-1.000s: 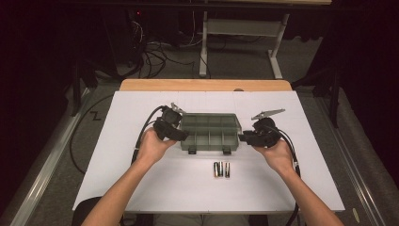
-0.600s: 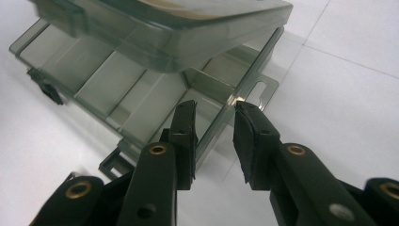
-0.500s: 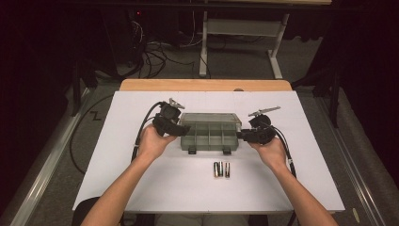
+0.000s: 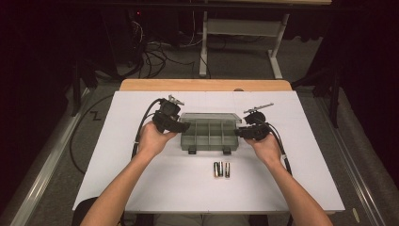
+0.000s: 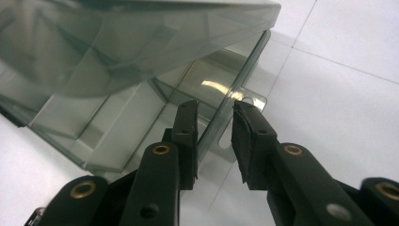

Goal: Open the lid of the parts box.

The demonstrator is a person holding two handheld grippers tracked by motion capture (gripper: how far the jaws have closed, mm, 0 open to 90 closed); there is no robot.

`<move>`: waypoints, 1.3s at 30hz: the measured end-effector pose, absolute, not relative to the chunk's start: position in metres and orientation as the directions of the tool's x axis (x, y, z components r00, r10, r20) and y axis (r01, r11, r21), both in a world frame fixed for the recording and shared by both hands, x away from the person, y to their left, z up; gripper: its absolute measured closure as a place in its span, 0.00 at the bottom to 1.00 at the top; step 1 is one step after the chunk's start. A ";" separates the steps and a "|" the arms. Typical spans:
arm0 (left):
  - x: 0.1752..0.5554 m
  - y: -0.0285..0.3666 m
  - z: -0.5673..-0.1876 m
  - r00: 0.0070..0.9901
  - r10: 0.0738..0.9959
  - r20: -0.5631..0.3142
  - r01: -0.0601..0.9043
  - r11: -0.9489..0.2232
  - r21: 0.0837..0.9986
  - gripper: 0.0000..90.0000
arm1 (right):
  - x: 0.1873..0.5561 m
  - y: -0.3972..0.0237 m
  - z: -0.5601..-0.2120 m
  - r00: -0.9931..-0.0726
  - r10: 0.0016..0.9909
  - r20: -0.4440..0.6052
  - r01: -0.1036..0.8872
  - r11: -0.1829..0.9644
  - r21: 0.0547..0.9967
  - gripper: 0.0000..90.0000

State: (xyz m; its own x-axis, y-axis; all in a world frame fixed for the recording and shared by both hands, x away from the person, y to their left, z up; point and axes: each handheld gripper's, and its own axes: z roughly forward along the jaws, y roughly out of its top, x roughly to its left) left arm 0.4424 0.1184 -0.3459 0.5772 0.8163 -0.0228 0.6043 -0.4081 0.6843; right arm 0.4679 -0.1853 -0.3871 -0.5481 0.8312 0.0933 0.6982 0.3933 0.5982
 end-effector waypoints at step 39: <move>0.476 0.116 -0.339 0.522 0.853 -0.021 0.609 -0.356 0.709 0.67 | 0.482 -0.177 -0.385 -0.534 0.840 0.099 0.741 0.408 0.534 0.82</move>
State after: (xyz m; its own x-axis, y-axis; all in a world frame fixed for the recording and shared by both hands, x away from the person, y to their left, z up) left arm 0.4761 0.1162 -0.3386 0.5221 0.8526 -0.0208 0.6093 -0.3559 0.7086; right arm 0.4821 -0.1775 -0.3853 -0.5339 0.8397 0.0995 0.7408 0.4077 0.5339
